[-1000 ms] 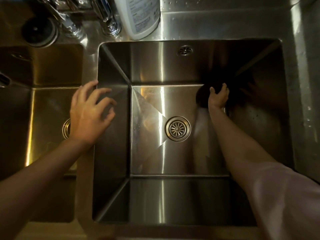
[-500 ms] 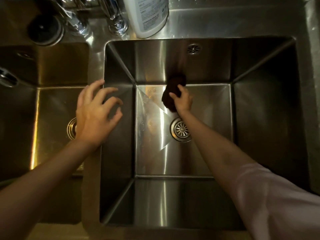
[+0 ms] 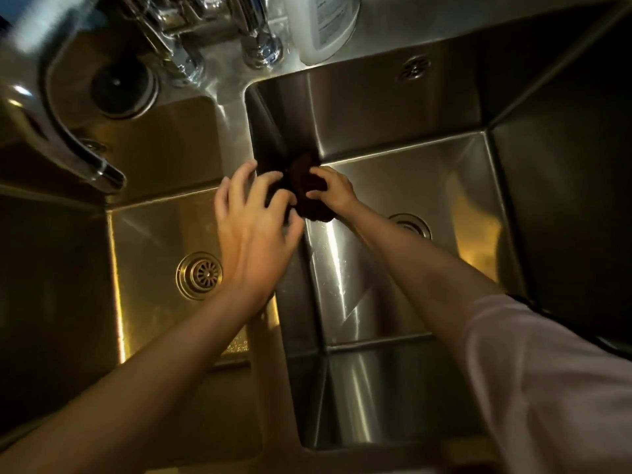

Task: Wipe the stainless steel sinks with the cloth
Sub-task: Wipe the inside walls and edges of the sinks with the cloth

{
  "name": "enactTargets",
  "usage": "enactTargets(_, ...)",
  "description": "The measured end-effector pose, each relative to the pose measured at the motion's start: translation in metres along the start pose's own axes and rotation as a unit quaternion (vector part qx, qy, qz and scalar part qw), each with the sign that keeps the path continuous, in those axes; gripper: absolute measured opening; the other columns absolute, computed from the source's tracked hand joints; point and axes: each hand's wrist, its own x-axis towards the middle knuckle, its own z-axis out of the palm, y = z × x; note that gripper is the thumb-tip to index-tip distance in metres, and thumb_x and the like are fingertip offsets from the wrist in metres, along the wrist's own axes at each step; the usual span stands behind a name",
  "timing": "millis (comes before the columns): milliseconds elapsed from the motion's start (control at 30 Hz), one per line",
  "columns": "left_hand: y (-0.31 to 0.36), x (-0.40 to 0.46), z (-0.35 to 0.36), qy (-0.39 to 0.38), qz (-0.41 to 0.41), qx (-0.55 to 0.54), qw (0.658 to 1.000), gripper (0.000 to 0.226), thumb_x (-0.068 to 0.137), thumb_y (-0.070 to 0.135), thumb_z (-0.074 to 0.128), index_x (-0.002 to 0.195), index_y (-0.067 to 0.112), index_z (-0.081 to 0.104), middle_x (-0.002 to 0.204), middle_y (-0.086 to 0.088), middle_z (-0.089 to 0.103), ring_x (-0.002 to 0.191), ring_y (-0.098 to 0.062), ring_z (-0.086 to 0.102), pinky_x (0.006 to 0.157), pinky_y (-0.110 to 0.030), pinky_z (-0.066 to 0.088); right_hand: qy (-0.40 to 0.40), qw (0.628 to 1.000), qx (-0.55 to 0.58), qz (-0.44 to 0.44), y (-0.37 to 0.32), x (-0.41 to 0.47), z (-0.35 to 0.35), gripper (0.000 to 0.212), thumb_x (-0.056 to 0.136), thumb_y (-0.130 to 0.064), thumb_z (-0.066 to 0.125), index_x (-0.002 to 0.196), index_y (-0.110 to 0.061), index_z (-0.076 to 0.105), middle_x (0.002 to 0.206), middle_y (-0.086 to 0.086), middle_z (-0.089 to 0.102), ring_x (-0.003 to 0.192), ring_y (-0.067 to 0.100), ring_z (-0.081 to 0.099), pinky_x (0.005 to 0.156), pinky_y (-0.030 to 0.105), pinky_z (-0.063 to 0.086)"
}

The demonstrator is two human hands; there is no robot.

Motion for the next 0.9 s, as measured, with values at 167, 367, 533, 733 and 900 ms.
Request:
enactTargets(167, 0.003, 0.0, -0.003, -0.012, -0.002, -0.003, 1.0, 0.024, 0.09, 0.028, 0.055, 0.101, 0.011, 0.069, 0.127, -0.007, 0.059, 0.137, -0.03, 0.033, 0.114, -0.048, 0.022, -0.068, 0.996, -0.05, -0.03, 0.016, -0.035, -0.006, 0.06, 0.073, -0.013, 0.078, 0.13, -0.016, 0.058, 0.134, 0.004, 0.056, 0.123, 0.022, 0.052, 0.105, 0.03, 0.039)
enactTargets(367, 0.002, -0.001, -0.005, -0.029, -0.006, -0.003, 1.0, 0.028, 0.092, 0.031, 0.052, 0.105, 0.012, 0.067, 0.133, -0.005, 0.054, 0.14, -0.027, 0.027, 0.115, -0.048, 0.018, -0.158, 0.976, -0.132, -0.072, 0.049, -0.099, -0.01, 0.056, 0.072, -0.012, 0.078, 0.125, -0.013, 0.062, 0.131, 0.003, 0.059, 0.122, 0.022, 0.053, 0.103, 0.025, 0.036)
enactTargets(533, 0.002, -0.001, -0.004, -0.03, -0.003, 0.001, 1.0, 0.029, 0.091, 0.032, 0.052, 0.106, 0.012, 0.067, 0.134, -0.006, 0.053, 0.141, -0.027, 0.025, 0.116, -0.048, 0.016, -0.266, 0.944, -0.172, -0.092, 0.077, -0.14, -0.022, 0.052, 0.073, -0.009, 0.077, 0.123, -0.009, 0.063, 0.131, 0.008, 0.059, 0.122, 0.025, 0.053, 0.104, 0.036, 0.039)
enactTargets(733, 0.001, -0.002, -0.004, -0.01, 0.003, -0.006, 1.0, 0.029, 0.09, 0.031, 0.053, 0.106, 0.011, 0.066, 0.133, -0.007, 0.053, 0.139, -0.028, 0.028, 0.115, -0.047, 0.018, -0.19, 0.963, -0.17, -0.083, 0.083, -0.135, -0.025, 0.054, 0.08, -0.014, 0.073, 0.131, -0.018, 0.058, 0.138, 0.004, 0.054, 0.13, 0.022, 0.047, 0.111, 0.032, 0.033)
enactTargets(900, 0.002, -0.004, -0.002, 0.011, 0.003, -0.004, 1.0, 0.028, 0.091, 0.03, 0.053, 0.104, 0.01, 0.067, 0.131, -0.008, 0.055, 0.137, -0.028, 0.031, 0.114, -0.047, 0.021, -0.041, 0.997, -0.064, -0.024, 0.068, -0.087, -0.045, 0.052, 0.08, -0.006, 0.071, 0.13, -0.016, 0.059, 0.135, 0.005, 0.057, 0.128, 0.022, 0.05, 0.112, 0.032, 0.035)
